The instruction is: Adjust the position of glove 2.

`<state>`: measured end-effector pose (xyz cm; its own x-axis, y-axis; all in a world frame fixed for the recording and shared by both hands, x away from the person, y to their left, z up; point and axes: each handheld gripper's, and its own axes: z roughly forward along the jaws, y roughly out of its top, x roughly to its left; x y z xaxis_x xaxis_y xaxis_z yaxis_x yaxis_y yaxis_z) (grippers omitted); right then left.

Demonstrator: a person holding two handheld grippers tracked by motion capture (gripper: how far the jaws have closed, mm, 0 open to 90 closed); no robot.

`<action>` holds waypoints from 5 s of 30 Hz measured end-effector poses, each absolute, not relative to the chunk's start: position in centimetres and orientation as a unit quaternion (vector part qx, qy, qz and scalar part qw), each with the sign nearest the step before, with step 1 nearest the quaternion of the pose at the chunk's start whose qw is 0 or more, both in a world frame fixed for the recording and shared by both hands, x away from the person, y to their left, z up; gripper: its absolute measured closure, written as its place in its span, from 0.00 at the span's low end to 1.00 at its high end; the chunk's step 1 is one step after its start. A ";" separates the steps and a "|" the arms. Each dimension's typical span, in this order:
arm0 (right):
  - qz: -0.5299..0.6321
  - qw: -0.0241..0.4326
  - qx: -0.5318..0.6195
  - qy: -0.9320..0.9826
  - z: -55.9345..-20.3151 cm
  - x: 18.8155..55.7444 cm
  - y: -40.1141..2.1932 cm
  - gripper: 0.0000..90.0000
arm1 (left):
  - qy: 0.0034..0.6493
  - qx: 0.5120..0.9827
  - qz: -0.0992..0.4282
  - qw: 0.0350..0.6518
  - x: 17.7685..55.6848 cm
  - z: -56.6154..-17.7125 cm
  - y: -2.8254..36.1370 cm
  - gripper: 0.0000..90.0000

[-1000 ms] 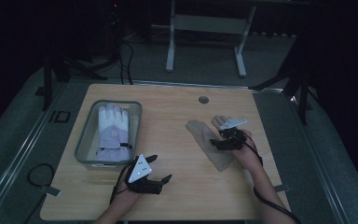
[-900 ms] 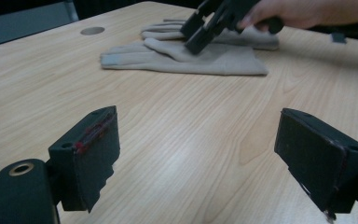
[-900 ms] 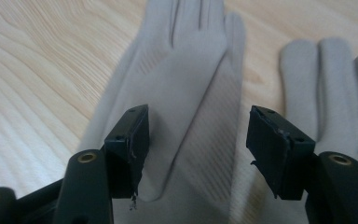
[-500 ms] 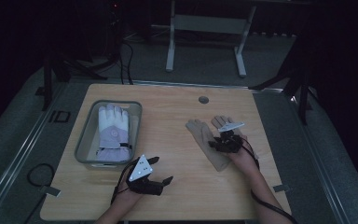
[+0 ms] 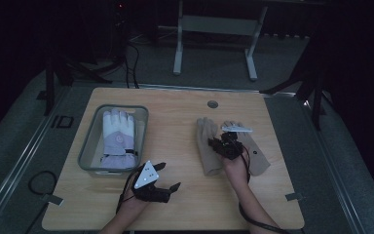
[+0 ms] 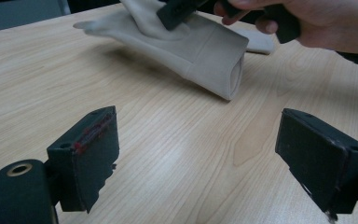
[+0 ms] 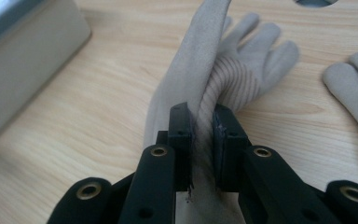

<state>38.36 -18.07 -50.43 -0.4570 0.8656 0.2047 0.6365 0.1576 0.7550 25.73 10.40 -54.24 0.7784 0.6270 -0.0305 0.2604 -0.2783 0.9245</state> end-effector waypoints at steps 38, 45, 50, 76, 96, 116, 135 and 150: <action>0.357 0.214 0.430 0.801 -50.3 38.5 -26.5 0.58 | 0.285 0.781 0.156 0.534 25.9 -55.1 10.6 0.15; 0.346 0.200 0.442 0.803 -50.9 40.5 -29.5 0.59 | 0.281 0.783 0.157 0.533 25.5 -55.0 10.4 0.15; 0.333 0.195 0.438 0.812 -51.9 41.3 -29.9 0.56 | 0.278 0.784 0.154 0.534 25.5 -55.1 10.4 0.15; 0.336 0.252 0.537 0.732 -53.0 39.1 -28.5 0.88 | 0.282 0.782 0.151 0.534 25.6 -55.2 10.4 0.15; 0.288 0.251 0.595 0.708 -54.7 35.8 -29.3 0.78 | 0.280 0.782 0.151 0.535 25.6 -55.1 10.4 0.15; 0.342 0.217 0.520 0.752 -52.4 36.4 -31.7 0.63 | 0.277 0.783 0.151 0.536 25.6 -55.0 10.5 0.15; 0.321 0.242 0.506 0.763 -55.2 35.9 -31.8 0.92 | 0.272 0.785 0.151 0.535 25.6 -55.2 10.4 0.15; 0.357 0.266 0.546 0.709 -49.8 35.5 -27.5 0.93 | 0.272 0.783 0.151 0.538 25.5 -55.1 10.5 0.15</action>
